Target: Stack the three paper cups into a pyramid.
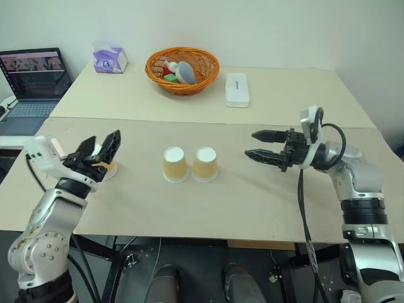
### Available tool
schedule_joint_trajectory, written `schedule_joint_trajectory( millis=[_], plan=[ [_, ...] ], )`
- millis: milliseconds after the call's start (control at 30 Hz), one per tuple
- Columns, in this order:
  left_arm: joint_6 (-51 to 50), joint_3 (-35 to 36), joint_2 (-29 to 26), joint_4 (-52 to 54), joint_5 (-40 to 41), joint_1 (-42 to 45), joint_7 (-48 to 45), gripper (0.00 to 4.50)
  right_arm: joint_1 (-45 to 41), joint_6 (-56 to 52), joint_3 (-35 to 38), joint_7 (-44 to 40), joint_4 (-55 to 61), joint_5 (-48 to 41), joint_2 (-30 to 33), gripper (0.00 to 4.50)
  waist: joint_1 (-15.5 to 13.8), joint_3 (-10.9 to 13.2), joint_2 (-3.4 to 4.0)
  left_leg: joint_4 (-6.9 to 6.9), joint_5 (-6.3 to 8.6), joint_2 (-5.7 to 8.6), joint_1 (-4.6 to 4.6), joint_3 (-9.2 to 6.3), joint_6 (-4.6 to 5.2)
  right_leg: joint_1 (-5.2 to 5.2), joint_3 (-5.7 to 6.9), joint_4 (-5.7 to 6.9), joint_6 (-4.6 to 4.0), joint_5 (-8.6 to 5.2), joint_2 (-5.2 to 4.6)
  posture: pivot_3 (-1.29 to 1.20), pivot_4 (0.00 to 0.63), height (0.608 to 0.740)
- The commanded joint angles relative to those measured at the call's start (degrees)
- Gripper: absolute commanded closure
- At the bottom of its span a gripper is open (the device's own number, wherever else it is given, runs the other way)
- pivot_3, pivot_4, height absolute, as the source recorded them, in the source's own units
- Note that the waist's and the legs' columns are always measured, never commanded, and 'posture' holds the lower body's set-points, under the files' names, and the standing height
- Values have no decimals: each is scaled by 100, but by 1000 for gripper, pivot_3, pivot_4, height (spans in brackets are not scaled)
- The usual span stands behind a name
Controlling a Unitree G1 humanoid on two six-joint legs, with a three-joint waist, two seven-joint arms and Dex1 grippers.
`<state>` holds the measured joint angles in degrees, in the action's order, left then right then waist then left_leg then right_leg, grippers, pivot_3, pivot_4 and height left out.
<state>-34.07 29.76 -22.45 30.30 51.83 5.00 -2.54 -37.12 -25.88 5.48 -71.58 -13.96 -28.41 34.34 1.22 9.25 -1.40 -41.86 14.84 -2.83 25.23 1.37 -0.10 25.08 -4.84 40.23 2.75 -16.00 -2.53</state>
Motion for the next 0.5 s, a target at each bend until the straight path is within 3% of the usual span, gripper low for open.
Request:
schedule_joint_trajectory(
  millis=[33,233,500],
  plan=[
    [439,-88,91,333,-781,-136,405,0,11,-134,132,-99,468,-333,44,8,-13,0,0,0,0,1,0,0,0,0,-1,1,0,0,0,0,150,675],
    [684,122,281,-147,-1345,-329,677,0,318,-173,-159,-326,1052,-286,243,8,-38,0,0,1,0,1,1,0,0,0,1,-5,0,0,-1,0,150,675],
    [813,196,272,-524,-1350,-129,515,0,273,-114,-197,-218,991,-260,202,8,-39,1,-2,-1,-1,1,1,0,-1,-1,3,-4,0,0,0,0,150,675]
  ],
)
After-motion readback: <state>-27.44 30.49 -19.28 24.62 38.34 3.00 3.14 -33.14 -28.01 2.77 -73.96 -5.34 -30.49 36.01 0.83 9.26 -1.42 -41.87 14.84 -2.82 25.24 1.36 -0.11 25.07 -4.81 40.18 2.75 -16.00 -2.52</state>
